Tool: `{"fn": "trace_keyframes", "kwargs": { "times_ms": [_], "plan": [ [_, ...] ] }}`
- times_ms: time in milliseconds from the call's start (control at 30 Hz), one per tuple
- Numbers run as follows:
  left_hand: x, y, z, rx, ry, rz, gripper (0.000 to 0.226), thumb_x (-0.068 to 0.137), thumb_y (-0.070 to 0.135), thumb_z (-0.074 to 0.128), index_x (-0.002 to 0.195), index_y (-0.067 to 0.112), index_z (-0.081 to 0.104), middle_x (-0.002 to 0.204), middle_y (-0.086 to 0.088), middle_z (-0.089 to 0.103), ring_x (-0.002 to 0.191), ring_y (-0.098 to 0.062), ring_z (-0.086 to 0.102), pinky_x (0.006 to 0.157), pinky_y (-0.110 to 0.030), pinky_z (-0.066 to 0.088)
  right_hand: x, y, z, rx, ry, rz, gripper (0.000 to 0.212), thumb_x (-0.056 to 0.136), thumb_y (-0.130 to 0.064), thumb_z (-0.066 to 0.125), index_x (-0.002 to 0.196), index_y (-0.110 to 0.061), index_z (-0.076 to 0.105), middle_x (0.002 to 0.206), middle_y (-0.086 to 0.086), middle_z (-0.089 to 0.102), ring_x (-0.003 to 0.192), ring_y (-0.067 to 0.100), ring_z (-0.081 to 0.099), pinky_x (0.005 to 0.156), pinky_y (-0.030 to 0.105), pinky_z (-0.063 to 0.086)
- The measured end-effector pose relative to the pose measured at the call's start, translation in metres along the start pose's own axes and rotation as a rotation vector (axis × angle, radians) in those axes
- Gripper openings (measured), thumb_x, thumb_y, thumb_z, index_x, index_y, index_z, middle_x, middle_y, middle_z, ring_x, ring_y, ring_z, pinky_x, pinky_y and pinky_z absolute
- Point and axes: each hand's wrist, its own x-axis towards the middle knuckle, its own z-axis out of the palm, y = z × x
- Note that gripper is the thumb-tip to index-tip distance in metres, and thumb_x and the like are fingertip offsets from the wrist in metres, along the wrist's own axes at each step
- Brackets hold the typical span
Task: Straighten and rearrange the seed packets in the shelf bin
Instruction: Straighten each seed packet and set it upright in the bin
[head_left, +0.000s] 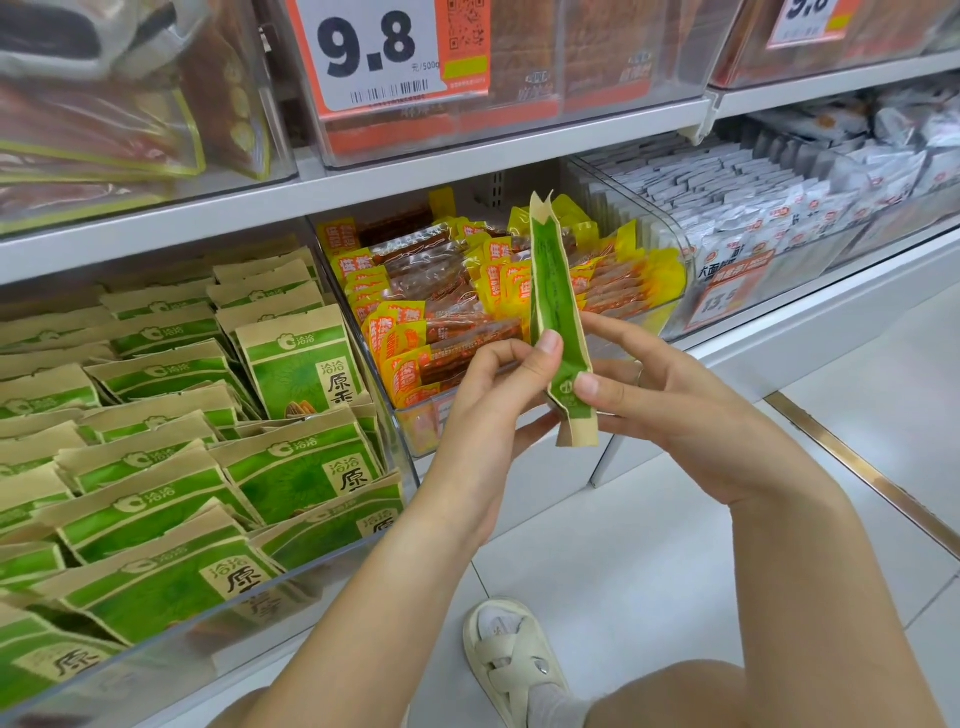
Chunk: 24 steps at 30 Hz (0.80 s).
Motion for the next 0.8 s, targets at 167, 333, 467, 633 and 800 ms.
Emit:
{"fn": "trace_keyframes", "kwargs": {
  "times_ms": [167,333,467,633,800],
  "plan": [
    [0.001,0.001,-0.002,-0.005,0.003,-0.010,0.042,0.072,0.043,0.065,0.101,0.015,0.058,0.094,0.001,0.071,0.086,-0.013,0.068,0.078,-0.031,0.052,0.001,0.001,0.002,-0.014,0.020,-0.017,0.064,0.072,-0.029,0.073,0.132,-0.039,0.052,0.118,-0.003,0.069,0.117,0.013,0.060,0.095,0.030,0.052],
    [0.000,0.001,-0.002,0.012,0.018,-0.032,0.050,0.076,0.042,0.066,0.118,0.015,0.058,0.104,0.000,0.073,0.098,-0.019,0.070,0.081,-0.037,0.056,0.003,0.002,0.004,-0.041,0.075,-0.032,0.080,0.059,-0.024,0.082,0.132,-0.037,0.052,0.126,-0.004,0.063,0.107,0.011,0.066,0.094,0.031,0.053],
    [-0.002,0.002,0.002,0.074,0.023,0.010,0.040,0.091,0.034,0.060,0.129,0.021,0.056,0.116,-0.002,0.072,0.104,-0.022,0.070,0.088,-0.039,0.058,0.002,0.001,0.010,-0.032,0.073,-0.087,0.075,0.061,-0.024,0.076,0.132,-0.033,0.052,0.122,-0.012,0.062,0.104,0.006,0.067,0.085,0.020,0.054],
    [-0.006,0.004,0.003,0.081,0.024,0.076,0.022,0.102,0.019,0.047,0.113,0.026,0.066,0.103,0.005,0.075,0.094,-0.015,0.071,0.077,-0.033,0.060,0.003,-0.001,0.003,0.023,0.194,-0.107,0.054,0.077,-0.031,0.062,0.130,-0.025,0.056,0.107,-0.002,0.073,0.091,0.009,0.069,0.079,0.022,0.055],
    [-0.025,0.015,0.002,0.324,-0.026,0.281,0.021,0.102,0.014,0.049,0.115,0.024,0.062,0.107,0.007,0.073,0.102,-0.008,0.069,0.086,-0.025,0.055,0.000,-0.009,0.001,0.175,0.135,-0.109,0.033,0.077,-0.038,0.059,0.101,-0.019,0.073,0.095,0.002,0.074,0.080,0.014,0.068,0.070,0.024,0.056]
  ]
}}
